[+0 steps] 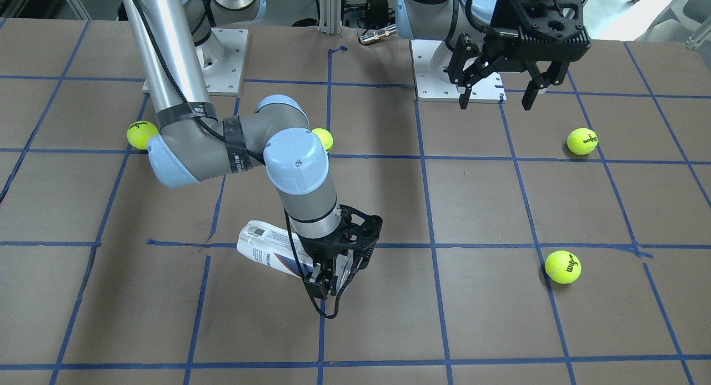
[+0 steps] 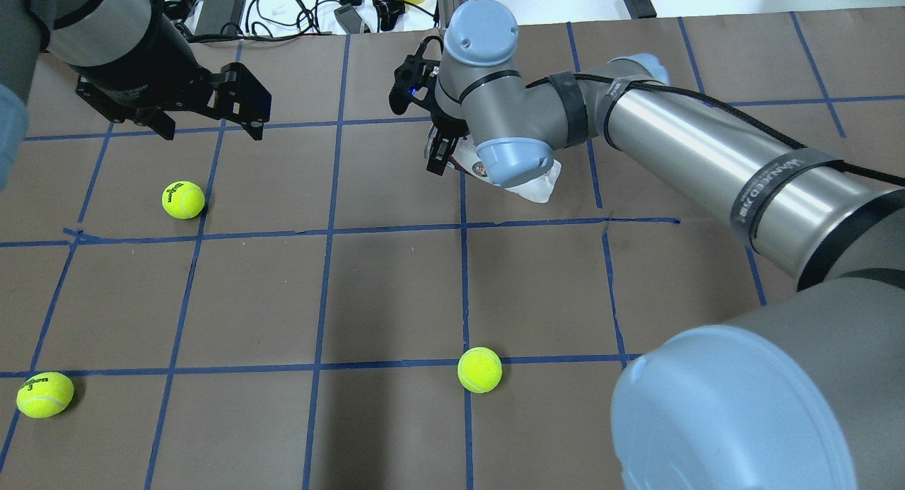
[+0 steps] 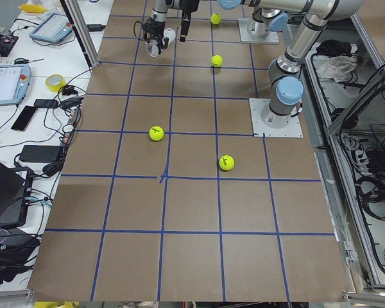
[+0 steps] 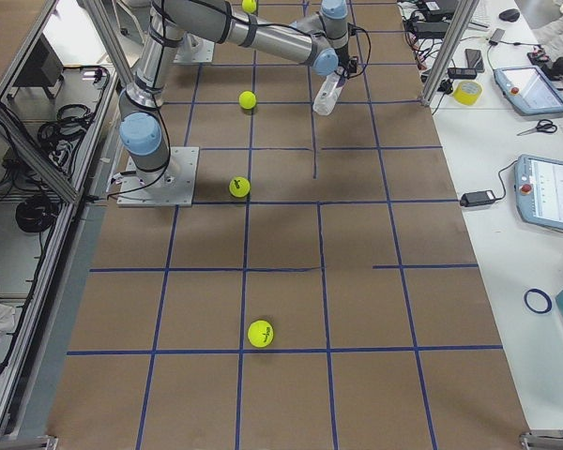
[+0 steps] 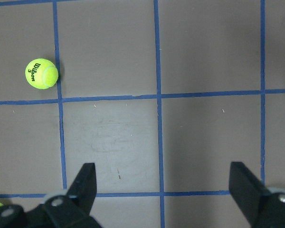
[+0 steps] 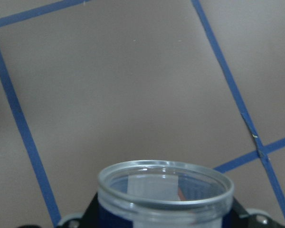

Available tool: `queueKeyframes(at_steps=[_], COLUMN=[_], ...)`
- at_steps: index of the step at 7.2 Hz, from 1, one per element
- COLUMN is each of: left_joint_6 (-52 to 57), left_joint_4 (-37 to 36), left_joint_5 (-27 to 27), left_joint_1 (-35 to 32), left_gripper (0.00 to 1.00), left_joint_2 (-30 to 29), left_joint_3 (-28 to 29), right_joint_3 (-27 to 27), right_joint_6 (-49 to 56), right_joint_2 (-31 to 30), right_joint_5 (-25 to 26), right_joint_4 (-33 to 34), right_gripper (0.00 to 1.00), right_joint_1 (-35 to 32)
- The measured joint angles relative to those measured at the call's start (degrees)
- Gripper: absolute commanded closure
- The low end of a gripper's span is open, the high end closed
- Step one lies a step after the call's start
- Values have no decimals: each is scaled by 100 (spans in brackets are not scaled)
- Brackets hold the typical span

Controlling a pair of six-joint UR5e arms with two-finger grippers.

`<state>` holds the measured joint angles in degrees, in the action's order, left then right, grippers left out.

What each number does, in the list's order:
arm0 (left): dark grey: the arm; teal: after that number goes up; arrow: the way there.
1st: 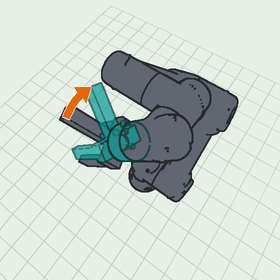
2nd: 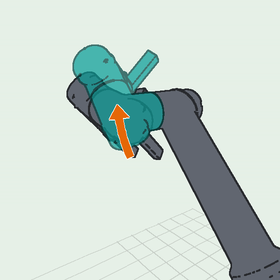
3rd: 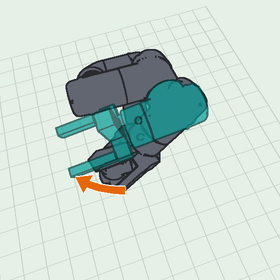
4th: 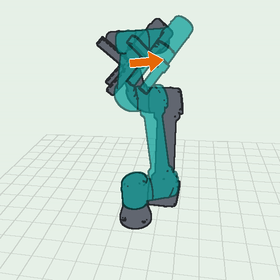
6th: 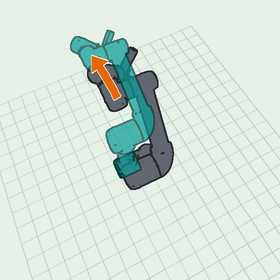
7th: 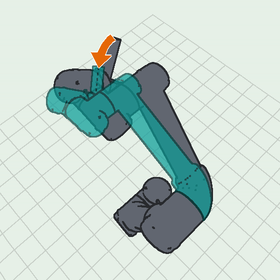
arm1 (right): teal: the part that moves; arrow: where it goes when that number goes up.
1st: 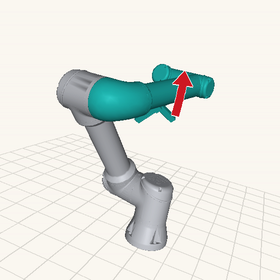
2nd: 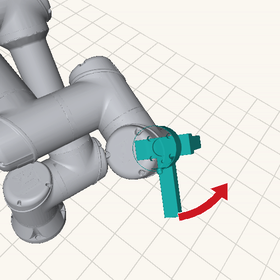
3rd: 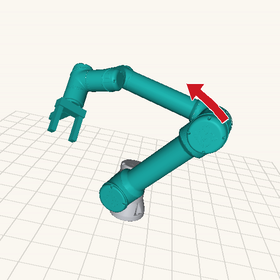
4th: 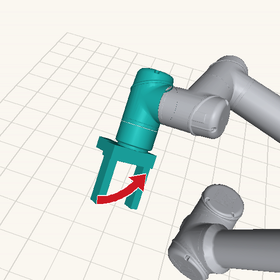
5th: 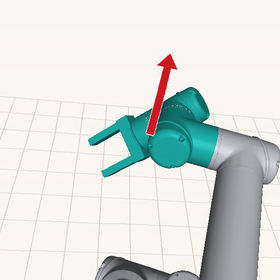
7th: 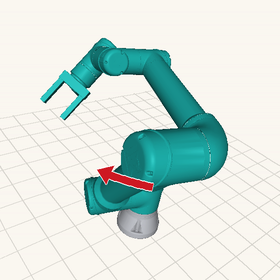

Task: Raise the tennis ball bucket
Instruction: 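Carry the can with the right gripper toward the table center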

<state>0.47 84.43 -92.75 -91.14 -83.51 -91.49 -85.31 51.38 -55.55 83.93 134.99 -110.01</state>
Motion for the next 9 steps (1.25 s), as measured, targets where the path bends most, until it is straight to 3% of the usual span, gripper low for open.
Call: queueKeyframes(at_steps=[2,6,8,9], left_joint_6=[5,6,6,6], left_joint_4=[13,27,29,28], left_joint_5=[-8,-15,-15,-18], left_joint_1=[0,0,0,0], left_gripper=[0,0,0,0], left_joint_2=[2,2,2,2], left_joint_3=[0,-1,-1,-1], right_joint_3=[34,-4,-51,-60], right_joint_6=[394,910,862,755], right_joint_2=[257,369,393,409], right_joint_5=[-26,-254,-455,-701], right_joint_4=[365,522,636,668], right_gripper=[78,73,39,34], right_joint_1=[-311,-797,-841,-847])
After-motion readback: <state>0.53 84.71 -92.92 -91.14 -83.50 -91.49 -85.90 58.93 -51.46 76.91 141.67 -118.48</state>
